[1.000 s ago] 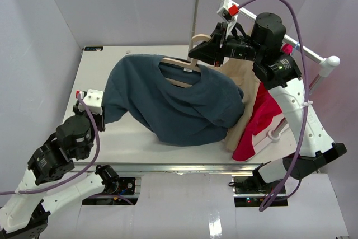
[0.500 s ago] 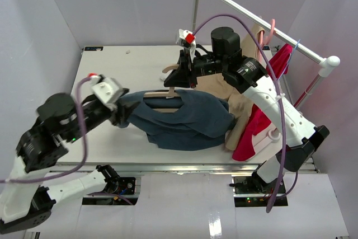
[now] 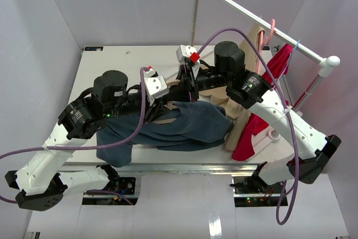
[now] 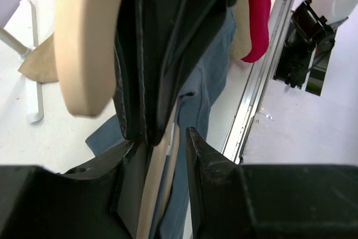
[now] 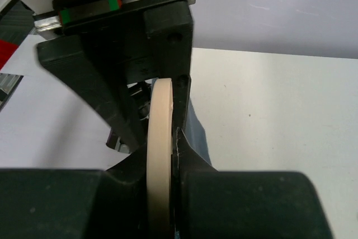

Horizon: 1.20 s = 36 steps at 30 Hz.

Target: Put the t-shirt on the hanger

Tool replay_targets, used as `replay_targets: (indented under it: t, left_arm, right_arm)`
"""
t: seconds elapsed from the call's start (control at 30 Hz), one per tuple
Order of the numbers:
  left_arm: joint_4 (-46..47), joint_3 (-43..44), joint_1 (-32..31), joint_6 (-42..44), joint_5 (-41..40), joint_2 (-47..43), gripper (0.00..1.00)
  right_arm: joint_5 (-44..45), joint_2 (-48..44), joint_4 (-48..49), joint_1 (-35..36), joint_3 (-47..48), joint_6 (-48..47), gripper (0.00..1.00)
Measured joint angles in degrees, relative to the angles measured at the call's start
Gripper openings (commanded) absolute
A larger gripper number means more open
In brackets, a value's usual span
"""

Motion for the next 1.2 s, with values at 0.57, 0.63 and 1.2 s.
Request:
replay_targets:
  t: [0.57,0.63,1.2]
  left_arm:
    - [3.1,-2.8,0.7,-2.2,4.5,1.1,0.0]
    - [3.7,-3.7,0.8,-2.4,4.5,0.8,0.0]
    - [-7.0,2.7,0.2,-2.9,-5.1,-0.2,0.64]
  right_arm:
    - [-2.6,-2.8,8.9,-0.8,-6.4,5.6,0.08]
    - [-2.6,-2.8,8.8,-0.8,-6.8,5.6,0.08]
    - [3.5,-2.9,0.8,-0.1,-5.7,-2.1,0.08]
